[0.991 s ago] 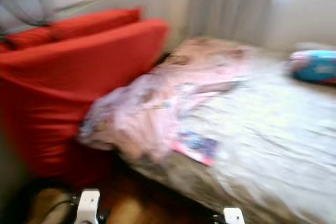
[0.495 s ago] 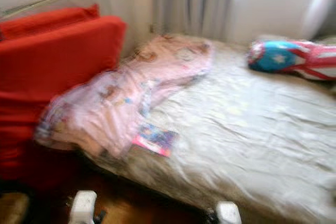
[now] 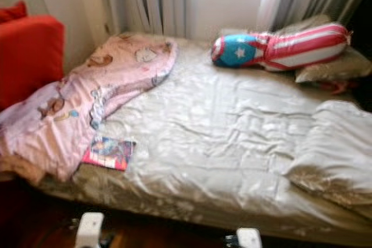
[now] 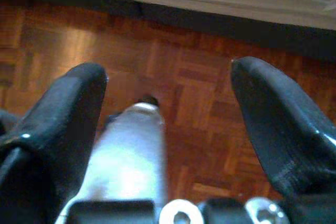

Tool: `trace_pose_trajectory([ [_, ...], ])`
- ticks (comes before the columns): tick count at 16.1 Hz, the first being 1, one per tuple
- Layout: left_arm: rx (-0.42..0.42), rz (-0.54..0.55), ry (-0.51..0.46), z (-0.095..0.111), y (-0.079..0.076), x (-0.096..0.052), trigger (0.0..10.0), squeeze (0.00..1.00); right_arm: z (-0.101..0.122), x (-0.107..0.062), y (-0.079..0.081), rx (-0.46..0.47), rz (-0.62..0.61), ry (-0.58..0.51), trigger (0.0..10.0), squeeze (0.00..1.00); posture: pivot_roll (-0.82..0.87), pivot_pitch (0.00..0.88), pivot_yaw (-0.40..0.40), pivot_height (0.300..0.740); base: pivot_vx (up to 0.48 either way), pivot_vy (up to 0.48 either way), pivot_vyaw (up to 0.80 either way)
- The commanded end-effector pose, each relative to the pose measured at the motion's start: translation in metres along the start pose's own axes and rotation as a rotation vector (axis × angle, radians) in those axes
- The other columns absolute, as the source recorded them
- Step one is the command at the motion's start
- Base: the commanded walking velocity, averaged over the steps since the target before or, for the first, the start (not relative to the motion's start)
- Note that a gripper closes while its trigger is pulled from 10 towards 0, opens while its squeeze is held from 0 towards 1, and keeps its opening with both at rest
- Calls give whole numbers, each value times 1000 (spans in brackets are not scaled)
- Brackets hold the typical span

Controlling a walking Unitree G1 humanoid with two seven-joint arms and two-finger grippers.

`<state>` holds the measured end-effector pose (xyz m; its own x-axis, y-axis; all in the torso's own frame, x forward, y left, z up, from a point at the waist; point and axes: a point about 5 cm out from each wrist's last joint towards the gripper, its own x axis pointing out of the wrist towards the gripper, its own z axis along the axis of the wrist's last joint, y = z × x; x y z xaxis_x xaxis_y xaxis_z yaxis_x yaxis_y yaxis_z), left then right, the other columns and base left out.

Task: Clean up the room

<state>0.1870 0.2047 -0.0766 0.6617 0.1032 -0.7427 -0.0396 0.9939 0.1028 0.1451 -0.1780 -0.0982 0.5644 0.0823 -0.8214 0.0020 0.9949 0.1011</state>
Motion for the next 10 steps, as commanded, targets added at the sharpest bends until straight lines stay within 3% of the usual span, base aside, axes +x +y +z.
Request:
trace_pose_trajectory([
  [1, 4, -21, 13, -1, -9, 0, 10000, 0, 2, -2, -11, -9, -27, -6, 10000, 0, 55, 0, -29, 731, 0, -330, 0],
  [10, -6, -15, 23, -3, -4, 0, 10000, 0, 3, -2, -13, -18, -40, 1, 10000, 0, 41, 0, -32, 731, 0, -328, 0],
])
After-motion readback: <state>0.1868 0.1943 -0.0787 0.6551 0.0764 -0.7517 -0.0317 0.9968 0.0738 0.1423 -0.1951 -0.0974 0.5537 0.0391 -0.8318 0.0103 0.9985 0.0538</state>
